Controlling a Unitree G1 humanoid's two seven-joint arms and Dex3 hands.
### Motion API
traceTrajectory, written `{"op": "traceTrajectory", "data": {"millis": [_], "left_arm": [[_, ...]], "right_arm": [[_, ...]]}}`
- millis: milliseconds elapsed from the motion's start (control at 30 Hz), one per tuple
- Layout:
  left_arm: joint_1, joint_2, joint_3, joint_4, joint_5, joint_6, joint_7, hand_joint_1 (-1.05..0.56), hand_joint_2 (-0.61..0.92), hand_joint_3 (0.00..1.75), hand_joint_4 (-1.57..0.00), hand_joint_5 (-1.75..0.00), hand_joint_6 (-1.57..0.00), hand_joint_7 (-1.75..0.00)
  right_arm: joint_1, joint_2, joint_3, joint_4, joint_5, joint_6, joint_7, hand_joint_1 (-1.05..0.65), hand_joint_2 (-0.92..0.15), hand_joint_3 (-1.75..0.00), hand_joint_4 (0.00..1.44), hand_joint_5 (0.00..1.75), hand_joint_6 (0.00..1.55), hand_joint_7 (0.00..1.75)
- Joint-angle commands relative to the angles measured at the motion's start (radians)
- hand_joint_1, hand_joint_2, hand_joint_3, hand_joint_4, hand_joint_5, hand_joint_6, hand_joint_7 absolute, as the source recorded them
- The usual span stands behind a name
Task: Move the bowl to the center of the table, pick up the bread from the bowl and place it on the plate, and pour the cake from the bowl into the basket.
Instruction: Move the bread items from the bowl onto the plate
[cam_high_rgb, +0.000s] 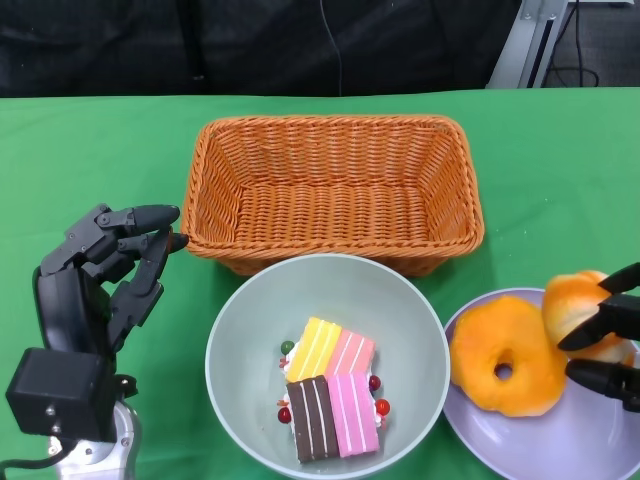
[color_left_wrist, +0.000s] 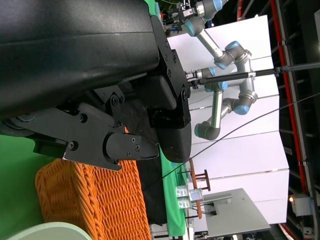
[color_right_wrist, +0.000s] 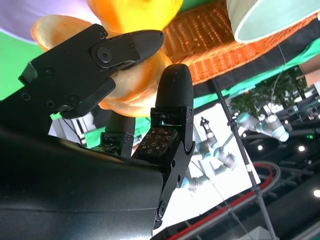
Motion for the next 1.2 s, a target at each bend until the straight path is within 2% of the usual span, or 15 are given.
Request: {"op": "traceTrajectory", "data": {"millis": [33, 300, 433, 533, 667, 700, 733, 800, 1000, 1200], "left_arm": [[-0.005, 0.01, 0.004, -0.014, 0.002, 0.001, 0.013, -0.14, 0.92, 0.26, -0.89, -0.76, -0.96, -0.61], [-0.002, 0.011, 0.001, -0.015, 0.009, -0.005, 0.014, -0.13, 0.92, 0.27, -0.89, -0.76, -0.97, -0.61], [-0.002, 0.01, 0.001, -0.015, 0.019, 0.0, 0.025, -0.14, 0.92, 0.26, -0.9, -0.76, -0.97, -0.61], [-0.003, 0.011, 0.0, -0.011, 0.018, -0.006, 0.023, -0.14, 0.92, 0.27, -0.89, -0.76, -0.97, -0.61], [-0.002, 0.01, 0.0, -0.015, 0.014, -0.003, 0.021, -0.15, 0.92, 0.27, -0.89, -0.76, -0.97, -0.61], [-0.002, 0.01, 0.0, -0.016, 0.012, -0.002, 0.019, -0.15, 0.92, 0.26, -0.9, -0.76, -0.97, -0.61], [-0.002, 0.01, 0.0, -0.016, 0.009, -0.002, 0.017, -0.15, 0.92, 0.26, -0.9, -0.76, -0.97, -0.62], [-0.003, 0.012, 0.0, -0.013, 0.007, -0.004, 0.014, -0.14, 0.92, 0.26, -0.89, -0.76, -0.97, -0.61], [-0.004, 0.018, 0.0, -0.006, 0.009, -0.014, 0.013, -0.15, 0.92, 0.27, -0.89, -0.76, -0.96, -0.61], [-0.008, 0.02, 0.001, 0.006, 0.014, -0.017, 0.02, -0.14, 0.92, 0.27, -0.9, -0.76, -0.97, -0.6]], "right_arm": [[-0.029, -0.023, 0.036, 0.029, 0.028, -0.003, 0.015, -0.09, -0.74, -0.31, 0.9, 1.25, 0.97, 0.79], [-0.09, -0.015, 0.133, 0.107, 0.028, 0.009, 0.04, -0.06, -0.74, -0.3, 0.93, 1.12, 1.0, 0.71], [-0.112, -0.015, 0.172, 0.146, 0.065, 0.023, 0.12, -0.07, -0.76, -0.29, 0.91, 1.1, 0.99, 0.68], [-0.108, -0.029, 0.189, 0.137, 0.101, 0.055, 0.203, -0.08, -0.83, -0.21, 0.87, 1.06, 1.0, 0.6], [-0.089, -0.042, 0.196, 0.104, 0.143, 0.104, 0.286, -0.09, -0.9, -0.07, 0.97, 0.66, 1.09, 0.37], [-0.083, -0.047, 0.198, 0.091, 0.155, 0.117, 0.312, -0.1, -0.91, -0.05, 0.94, 0.51, 1.08, 0.27], [-0.075, -0.053, 0.2, 0.076, 0.167, 0.133, 0.342, -0.11, -0.92, -0.04, 0.96, 0.41, 1.09, 0.21], [-0.058, -0.062, 0.201, 0.042, 0.191, 0.164, 0.394, -0.17, -0.91, -0.02, 0.91, 0.25, 1.04, 0.1], [-0.01, -0.08, 0.196, -0.066, 0.215, 0.226, 0.457, -0.32, -0.86, 0.0, 0.82, 0.07, 0.87, 0.0], [0.002, -0.057, 0.181, -0.064, 0.255, 0.189, 0.419, -0.34, -0.82, 0.0, 0.8, 0.04, 0.87, 0.01]]}}
